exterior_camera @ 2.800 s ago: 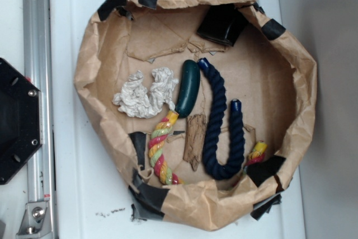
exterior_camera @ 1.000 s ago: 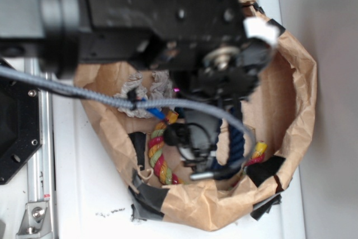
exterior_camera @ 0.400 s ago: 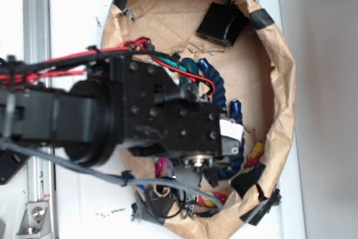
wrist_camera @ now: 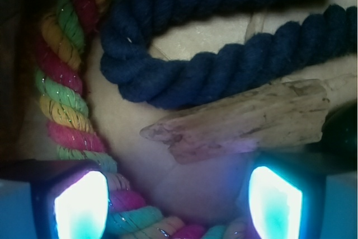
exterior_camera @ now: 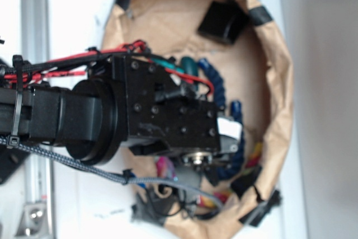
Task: Grab the multicolored rope.
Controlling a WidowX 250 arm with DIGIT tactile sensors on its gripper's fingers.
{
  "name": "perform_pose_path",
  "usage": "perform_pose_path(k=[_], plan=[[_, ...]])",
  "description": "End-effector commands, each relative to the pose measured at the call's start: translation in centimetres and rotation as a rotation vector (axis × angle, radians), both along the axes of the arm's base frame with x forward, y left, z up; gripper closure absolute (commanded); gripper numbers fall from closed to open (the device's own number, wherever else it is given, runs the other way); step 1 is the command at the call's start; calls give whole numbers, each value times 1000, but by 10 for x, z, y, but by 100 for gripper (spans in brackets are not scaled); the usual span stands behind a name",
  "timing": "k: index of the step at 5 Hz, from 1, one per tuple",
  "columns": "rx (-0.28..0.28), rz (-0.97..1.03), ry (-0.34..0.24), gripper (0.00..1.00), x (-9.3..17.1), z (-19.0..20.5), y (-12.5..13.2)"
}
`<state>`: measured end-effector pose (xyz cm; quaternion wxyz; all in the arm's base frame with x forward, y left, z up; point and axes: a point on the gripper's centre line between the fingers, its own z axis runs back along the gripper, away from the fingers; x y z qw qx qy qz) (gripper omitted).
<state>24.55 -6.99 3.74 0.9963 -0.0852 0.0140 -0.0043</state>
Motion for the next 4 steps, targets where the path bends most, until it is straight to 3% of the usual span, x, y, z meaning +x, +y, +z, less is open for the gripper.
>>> perform_pose_path(k=[1,2,3,4], plan=[[-6,-180,-3,0,-16,-17,-18],[50,-230,25,0,-33,-31,-13],[-16,-283,48,0,-49,-30,-14],[-36,-343,43,0,-60,-6,-13]])
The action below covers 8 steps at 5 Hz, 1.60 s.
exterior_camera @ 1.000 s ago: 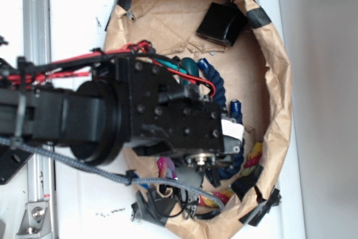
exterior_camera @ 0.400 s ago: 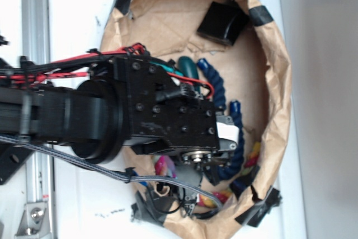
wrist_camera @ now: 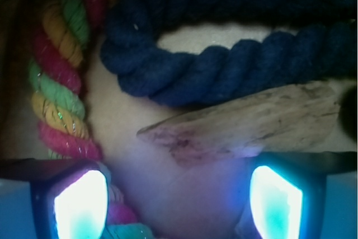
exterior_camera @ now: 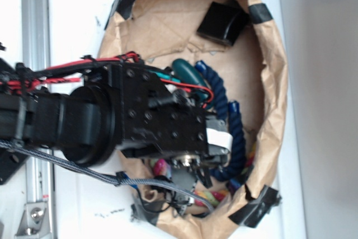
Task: Grab the multicolored rope.
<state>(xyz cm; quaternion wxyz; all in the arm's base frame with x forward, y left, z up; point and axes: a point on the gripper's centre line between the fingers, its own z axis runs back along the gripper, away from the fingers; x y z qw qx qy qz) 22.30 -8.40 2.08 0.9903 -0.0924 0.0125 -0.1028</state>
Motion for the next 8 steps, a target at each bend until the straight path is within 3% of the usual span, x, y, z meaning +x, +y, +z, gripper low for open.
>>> perform_pose_path(k=[1,3,4,5,6,7,8], plan=[[-60,-110,69,0,-38,25,11],[32,-170,162,0,-29,-13,-13],[79,-222,180,0,-29,-29,-32],[146,-207,169,0,-20,-33,-29],[251,-2,95,0,1,-12,-2],[317,266,30,0,18,21,39],[341,534,-45,0,3,42,64]])
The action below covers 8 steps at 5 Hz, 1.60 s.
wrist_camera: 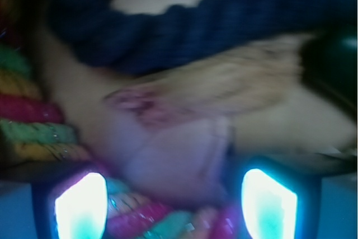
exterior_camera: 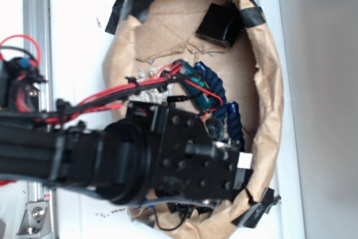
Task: Grab the multicolored rope.
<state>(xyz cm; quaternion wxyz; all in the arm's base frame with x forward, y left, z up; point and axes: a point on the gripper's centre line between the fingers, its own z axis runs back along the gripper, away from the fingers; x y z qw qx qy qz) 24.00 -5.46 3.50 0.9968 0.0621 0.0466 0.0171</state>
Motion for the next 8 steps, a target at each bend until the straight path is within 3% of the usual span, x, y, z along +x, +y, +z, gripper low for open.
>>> perform_pose_path(k=[1,2,4,5,6,7,8], plan=[[70,421,-144,0,-36,28,31],[5,524,-104,0,-51,17,29],[-304,439,-195,0,-47,11,9],[-355,486,-298,0,-44,32,15],[-337,538,-334,0,-40,35,14],[-268,564,-339,0,-34,25,8],[-199,560,-285,0,-28,-2,-3]])
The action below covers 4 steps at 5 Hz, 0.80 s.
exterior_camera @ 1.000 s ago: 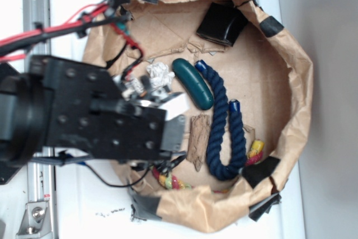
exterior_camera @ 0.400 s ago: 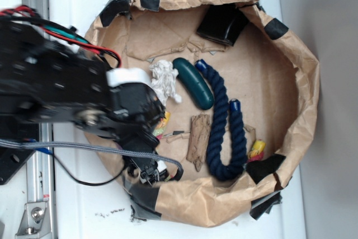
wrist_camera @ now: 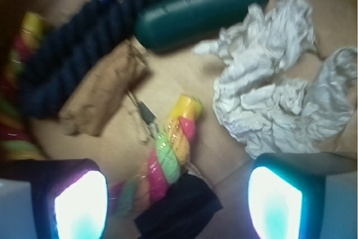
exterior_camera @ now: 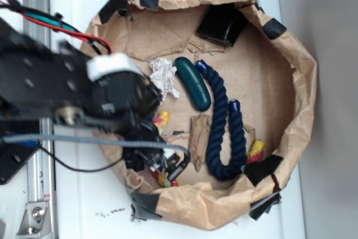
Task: Grab the multicolored rope.
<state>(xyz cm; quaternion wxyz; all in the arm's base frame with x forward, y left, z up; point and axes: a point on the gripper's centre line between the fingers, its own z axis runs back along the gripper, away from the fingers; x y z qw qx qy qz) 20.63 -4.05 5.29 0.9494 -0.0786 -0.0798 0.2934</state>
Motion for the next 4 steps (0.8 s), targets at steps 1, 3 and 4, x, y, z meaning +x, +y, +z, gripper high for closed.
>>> perform_pose_path(k=[1,3,4], plan=[[64,-33,93,0,5,-51,-27],[68,-85,81,100,12,-35,-20],[62,-132,-6,100,36,9,4]])
